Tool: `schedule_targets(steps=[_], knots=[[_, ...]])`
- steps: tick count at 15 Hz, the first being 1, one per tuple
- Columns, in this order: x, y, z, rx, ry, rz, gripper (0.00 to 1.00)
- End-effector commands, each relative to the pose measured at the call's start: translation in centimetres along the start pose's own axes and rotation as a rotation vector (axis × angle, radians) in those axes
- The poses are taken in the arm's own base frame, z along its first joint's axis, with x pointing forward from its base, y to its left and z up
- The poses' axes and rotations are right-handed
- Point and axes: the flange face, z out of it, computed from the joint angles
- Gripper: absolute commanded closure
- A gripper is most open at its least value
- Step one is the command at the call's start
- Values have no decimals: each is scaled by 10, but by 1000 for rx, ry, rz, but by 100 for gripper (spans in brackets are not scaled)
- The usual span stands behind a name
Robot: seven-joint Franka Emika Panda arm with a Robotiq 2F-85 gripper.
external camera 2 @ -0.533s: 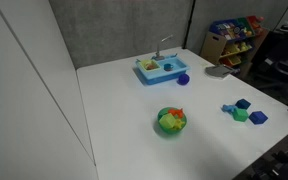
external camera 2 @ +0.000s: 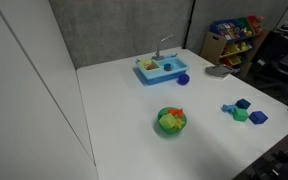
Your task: Remove the orange toy from the bowl and put it on the table
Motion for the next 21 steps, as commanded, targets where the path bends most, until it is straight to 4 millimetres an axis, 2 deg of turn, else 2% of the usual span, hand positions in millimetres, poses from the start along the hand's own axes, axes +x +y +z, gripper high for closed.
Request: schedule_targets(steps=[1,6,17,19,21], knots=[[33,-12,17,27,-15,-7,0],[66,-30,62,44,-70,-46,0],[106,-46,187,72,-225,-128,0],[111,-51,202,74,-249,-137,0],[113,-54,207,43,-265,-111,0]])
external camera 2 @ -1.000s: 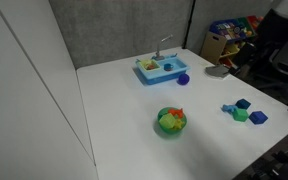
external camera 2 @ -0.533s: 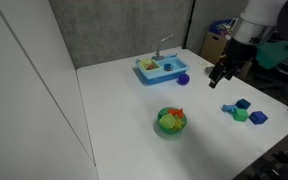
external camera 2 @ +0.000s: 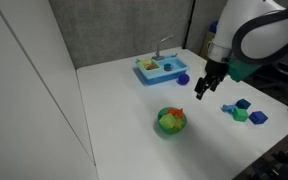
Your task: Remove the orange toy from the bowl and put it on the table
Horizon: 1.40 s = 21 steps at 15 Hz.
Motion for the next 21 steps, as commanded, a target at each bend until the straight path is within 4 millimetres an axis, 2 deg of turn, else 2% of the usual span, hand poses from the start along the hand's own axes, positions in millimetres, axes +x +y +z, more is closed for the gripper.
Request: schedule_targets(steps=[1,5,7,14,18,21], knots=[[4,-1,4,-4,-7,-2,0],[10,-2,9,-13,-9,-4,0],[18,1,15,14,-33,-64,0],[46,14,63,68,-97,-284,0],[64,7,88,83,-103,-385,0],[69,-4,107,93,-111,-448,0]])
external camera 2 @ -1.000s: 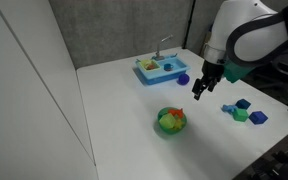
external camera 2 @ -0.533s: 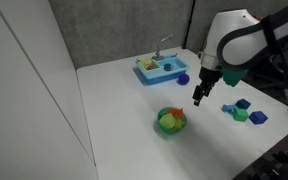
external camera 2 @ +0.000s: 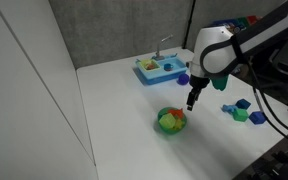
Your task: Remove the orange toy from the bowl and put it on the table
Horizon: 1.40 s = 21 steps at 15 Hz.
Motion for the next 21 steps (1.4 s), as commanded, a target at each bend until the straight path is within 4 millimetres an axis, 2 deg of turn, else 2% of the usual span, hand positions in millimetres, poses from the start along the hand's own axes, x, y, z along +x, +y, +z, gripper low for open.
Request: schedule_targets(steps=[1,6,13,14,15,17,21], knots=[[19,-3,18,9,-18,-82,0],[31,-6,44,13,-41,-132,0],[52,-6,58,21,-30,-161,0],[54,-7,59,21,-29,-162,4],[56,-7,60,20,-28,-165,25],[59,-8,61,21,-26,-169,31],[63,-7,55,9,-16,-166,64]])
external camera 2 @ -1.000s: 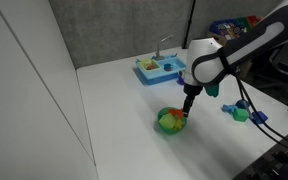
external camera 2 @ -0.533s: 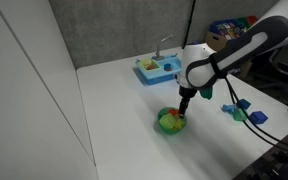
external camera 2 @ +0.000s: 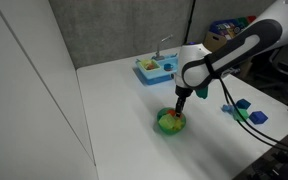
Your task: Remove the orange toy from the bowl and put it on the table
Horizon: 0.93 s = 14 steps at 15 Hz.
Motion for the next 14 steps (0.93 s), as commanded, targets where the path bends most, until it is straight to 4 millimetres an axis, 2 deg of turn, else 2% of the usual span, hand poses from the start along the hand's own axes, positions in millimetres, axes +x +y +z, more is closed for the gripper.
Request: schedule_targets(steps=[1,2,7,9,10,14], knots=[[8,3,-7,-10,-2,-20,72],[8,4,-9,-13,1,-16,78],[7,4,-19,-23,14,-6,91],[7,3,-25,-26,22,-2,100],[6,3,-28,-26,25,-2,95],[6,0,-41,-36,41,-1,94]])
